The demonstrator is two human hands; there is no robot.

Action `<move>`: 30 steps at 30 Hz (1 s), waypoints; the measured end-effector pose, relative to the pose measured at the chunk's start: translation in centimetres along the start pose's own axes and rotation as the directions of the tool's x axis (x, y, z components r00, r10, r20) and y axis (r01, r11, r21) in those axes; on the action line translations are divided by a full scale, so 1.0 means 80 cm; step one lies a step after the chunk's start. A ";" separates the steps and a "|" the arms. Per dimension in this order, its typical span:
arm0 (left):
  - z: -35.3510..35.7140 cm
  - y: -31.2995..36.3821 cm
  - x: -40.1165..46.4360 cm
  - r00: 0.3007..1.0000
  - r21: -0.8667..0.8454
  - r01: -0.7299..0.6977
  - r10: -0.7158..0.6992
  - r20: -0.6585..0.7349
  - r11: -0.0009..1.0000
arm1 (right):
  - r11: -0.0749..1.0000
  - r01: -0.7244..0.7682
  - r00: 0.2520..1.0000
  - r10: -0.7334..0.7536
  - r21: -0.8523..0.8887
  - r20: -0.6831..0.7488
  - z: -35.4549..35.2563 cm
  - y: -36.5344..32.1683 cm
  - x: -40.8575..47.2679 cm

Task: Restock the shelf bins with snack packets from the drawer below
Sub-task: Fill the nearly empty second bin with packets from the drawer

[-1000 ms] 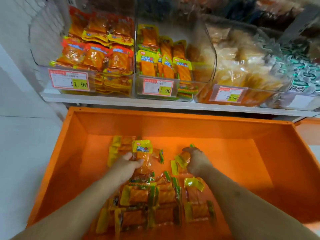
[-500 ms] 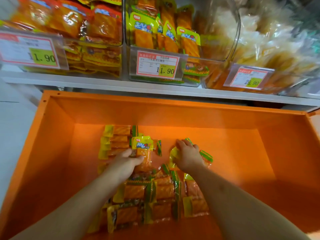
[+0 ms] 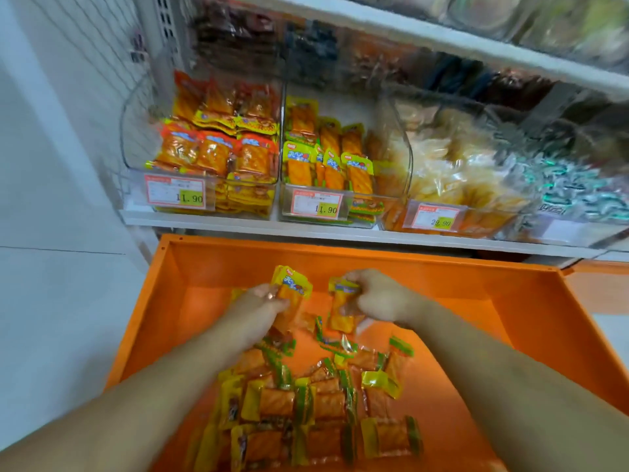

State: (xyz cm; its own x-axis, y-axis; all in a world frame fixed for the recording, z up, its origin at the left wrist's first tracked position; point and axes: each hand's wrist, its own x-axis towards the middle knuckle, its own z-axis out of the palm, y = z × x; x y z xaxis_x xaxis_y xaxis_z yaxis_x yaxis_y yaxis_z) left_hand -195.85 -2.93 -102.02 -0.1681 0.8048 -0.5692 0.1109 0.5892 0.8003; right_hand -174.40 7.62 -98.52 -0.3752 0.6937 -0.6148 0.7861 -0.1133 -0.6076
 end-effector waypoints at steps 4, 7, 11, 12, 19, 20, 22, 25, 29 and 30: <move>-0.030 0.048 -0.044 0.995 0.051 -0.103 0.103 0.004 0.993 | 0.972 0.201 0.969 -0.179 0.123 -0.169 -0.025 -0.065 -0.084; -0.041 0.069 -0.081 0.989 0.031 -0.146 0.146 0.009 0.989 | 0.890 0.345 0.923 -0.264 0.299 -0.280 -0.020 -0.092 -0.141; -0.039 0.091 -0.135 0.980 -0.087 -0.191 0.194 0.029 0.978 | 0.788 0.447 0.883 -0.313 0.424 -0.349 0.019 -0.104 -0.177; -0.036 0.089 -0.139 0.978 -0.107 -0.203 0.208 0.033 0.973 | 0.788 0.453 0.876 -0.307 0.416 -0.372 0.028 -0.106 -0.179; -0.017 0.097 -0.146 0.986 -0.246 -0.167 0.169 -0.012 0.955 | 0.880 0.407 0.812 -0.227 0.243 -0.538 0.052 -0.121 -0.175; -0.020 0.103 -0.142 0.990 -0.219 -0.137 0.139 -0.009 0.966 | 0.892 0.390 0.811 -0.216 0.227 -0.544 0.051 -0.124 -0.174; -0.024 0.125 -0.139 0.996 -0.215 -0.072 0.080 0.033 0.974 | 0.902 0.359 0.835 -0.194 0.242 -0.516 0.046 -0.129 -0.168; -0.032 0.147 -0.136 0.975 -0.111 -0.051 0.074 0.211 0.992 | 0.869 0.341 0.885 -0.169 0.359 -0.433 0.038 -0.138 -0.162; -0.042 0.139 -0.149 0.979 -0.066 -0.124 0.133 0.157 0.990 | 0.825 0.320 0.927 -0.172 0.466 -0.333 0.022 -0.141 -0.156; -0.046 0.133 -0.155 0.968 -0.074 -0.143 0.155 0.196 0.987 | 0.820 0.321 0.930 -0.177 0.475 -0.322 0.019 -0.141 -0.154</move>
State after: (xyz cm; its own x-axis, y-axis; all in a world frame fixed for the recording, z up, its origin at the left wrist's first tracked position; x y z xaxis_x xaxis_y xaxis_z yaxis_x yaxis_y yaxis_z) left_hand -196.21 -6.93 -85.72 0.0466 0.8845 -0.4642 0.0614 0.4613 0.8851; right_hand -179.37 -0.72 -84.84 -0.3303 0.8942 -0.3022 0.2909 -0.2082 -0.9338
